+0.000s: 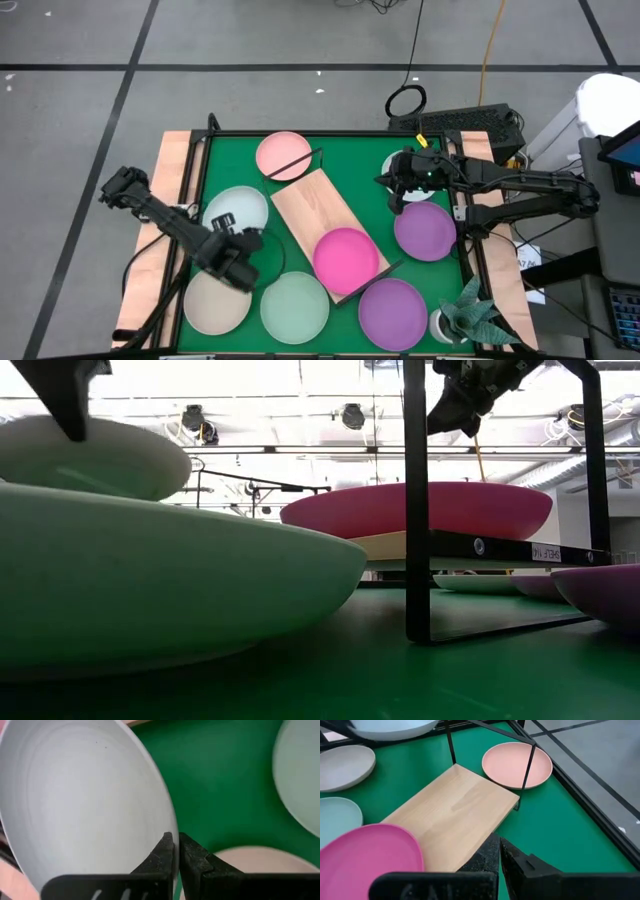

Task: Place and stack plates onto a shelf
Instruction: Put the left gray plate on the shelf

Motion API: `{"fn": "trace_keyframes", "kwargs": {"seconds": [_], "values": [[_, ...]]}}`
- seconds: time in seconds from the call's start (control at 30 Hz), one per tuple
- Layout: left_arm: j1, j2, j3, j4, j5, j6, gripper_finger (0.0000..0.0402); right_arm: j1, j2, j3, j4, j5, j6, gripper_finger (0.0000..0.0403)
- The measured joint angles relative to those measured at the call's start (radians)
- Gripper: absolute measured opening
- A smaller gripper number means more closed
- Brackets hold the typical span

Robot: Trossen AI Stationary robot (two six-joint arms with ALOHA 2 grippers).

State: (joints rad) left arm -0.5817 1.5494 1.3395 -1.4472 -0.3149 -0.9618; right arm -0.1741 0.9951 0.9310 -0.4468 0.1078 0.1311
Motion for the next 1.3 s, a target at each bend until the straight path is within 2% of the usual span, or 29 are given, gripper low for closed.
{"fn": "trace_keyframes", "kwargs": {"seconds": [0.1, 0.23, 0.47, 0.63, 0.97, 1.13, 1.3], "values": [[-0.037, 0.0, 0.007, 0.013, -0.019, 0.045, 0.0011, 0.0, 0.0, 0.0, 0.005, 0.0, 0.006, 0.0], [-0.054, 0.0, 0.007, 0.075, -0.071, 0.18, 0.0011, 0.0, 0.0, 0.0, 0.017, 0.0, 0.015, 0.0], [-0.04, 0.0, 0.007, 0.347, -0.074, 0.563, 0.0011, 0.035, 0.0, 0.0, 0.018, -0.001, 0.041, 0.0], [-0.007, 0.0, 0.007, 0.444, -0.08, 0.779, 0.0011, 0.089, 0.0, 0.0, 0.016, 0.0, 0.041, 0.0], [0.088, 0.001, 0.002, 0.544, -0.08, 1.052, 0.001, 0.195, 0.0, 0.0, 0.016, 0.003, 0.067, 0.0], [0.143, 0.003, -0.058, 0.589, -0.081, 1.134, 0.001, 0.25, 0.0, 0.0, 0.016, 0.095, 0.067, 0.0], [0.196, 0.004, -0.126, 0.638, -0.08, 1.197, 0.001, 0.28, 0.0, 0.0, 0.016, 0.129, 0.077, 0.0]]}}
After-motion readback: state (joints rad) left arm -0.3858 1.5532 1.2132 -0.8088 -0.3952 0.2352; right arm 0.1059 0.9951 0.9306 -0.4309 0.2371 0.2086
